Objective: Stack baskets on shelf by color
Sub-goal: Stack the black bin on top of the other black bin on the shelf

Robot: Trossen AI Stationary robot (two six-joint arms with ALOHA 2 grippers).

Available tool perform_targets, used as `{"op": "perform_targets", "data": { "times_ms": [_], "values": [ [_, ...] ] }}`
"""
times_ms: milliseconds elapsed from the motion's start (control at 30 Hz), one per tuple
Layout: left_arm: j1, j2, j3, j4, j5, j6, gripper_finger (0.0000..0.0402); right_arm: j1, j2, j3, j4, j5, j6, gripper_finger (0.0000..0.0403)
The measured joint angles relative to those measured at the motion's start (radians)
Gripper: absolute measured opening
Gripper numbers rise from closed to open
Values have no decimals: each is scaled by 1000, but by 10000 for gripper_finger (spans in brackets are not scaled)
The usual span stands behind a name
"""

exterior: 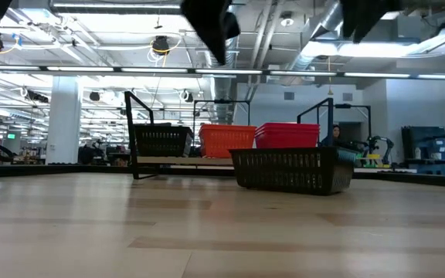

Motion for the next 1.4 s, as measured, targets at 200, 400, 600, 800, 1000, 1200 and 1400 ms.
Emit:
{"op": "perform_targets", "data": {
  "times_ms": [200,400,600,800,1000,1200,1400],
  "values": [
    [1,2,0,153,50,67,0,56,-198,0,12,74,179,167],
    [-1,6,0,253,93,155,0,130,-293,0,38,124,232,171],
    [-2,6,0,262,93,230,31,160,-326,0,120,137,120,173],
    [-3,64,-1,277,74,298,96,156,-311,-1,141,136,-86,172],
    [-17,165,-1,272,63,301,117,119,-249,-2,182,131,-218,167],
    [-36,240,-1,287,-36,340,118,96,-211,-2,196,90,-320,168],
    [-39,274,-1,286,-93,389,118,93,-218,-1,233,81,-323,159]
  ]
}}
